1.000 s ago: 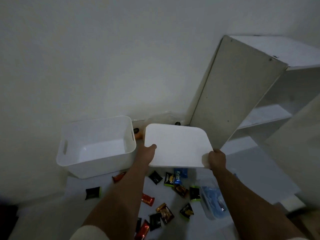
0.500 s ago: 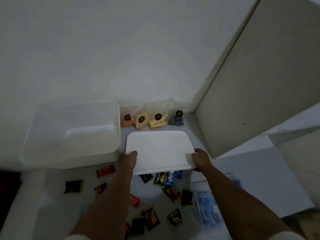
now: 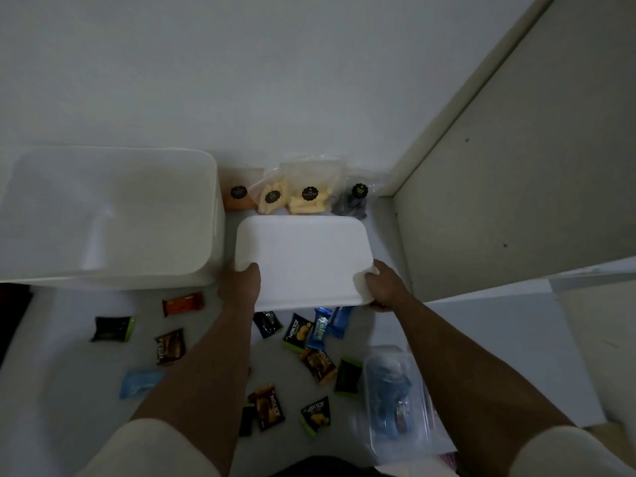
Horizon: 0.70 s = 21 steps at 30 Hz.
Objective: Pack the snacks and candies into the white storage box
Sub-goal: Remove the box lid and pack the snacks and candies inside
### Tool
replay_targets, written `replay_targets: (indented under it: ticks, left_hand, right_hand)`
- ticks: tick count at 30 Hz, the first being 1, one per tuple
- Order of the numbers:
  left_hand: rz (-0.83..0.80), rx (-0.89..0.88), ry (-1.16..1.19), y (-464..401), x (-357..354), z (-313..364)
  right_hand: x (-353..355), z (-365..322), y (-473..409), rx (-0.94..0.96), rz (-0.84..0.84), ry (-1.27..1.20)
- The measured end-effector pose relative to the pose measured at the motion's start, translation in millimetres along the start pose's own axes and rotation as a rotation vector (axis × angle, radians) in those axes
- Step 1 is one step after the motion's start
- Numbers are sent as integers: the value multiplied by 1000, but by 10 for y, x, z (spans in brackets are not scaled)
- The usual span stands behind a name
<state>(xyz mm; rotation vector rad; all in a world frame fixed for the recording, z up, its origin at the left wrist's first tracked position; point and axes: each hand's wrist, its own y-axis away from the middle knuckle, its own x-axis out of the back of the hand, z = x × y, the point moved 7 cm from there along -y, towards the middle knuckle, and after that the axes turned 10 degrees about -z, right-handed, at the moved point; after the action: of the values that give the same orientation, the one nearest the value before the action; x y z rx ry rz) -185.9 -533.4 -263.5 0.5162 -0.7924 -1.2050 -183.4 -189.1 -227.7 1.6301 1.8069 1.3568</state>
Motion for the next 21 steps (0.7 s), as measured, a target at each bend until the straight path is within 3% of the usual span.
replay_targets:
  ticks: [8,16,21]
  left_hand:
    - [-12,-79,-316,195,7,62]
    - [-16,-148,-601,405,127,-197]
    - [-1,-153,-635,509,64,-262]
  right_hand:
    - [-75,232,-109,-41,8,-318]
    - [-73,300,-58,-24,13,-439]
    - [-53,296,11,-40,45,-586]
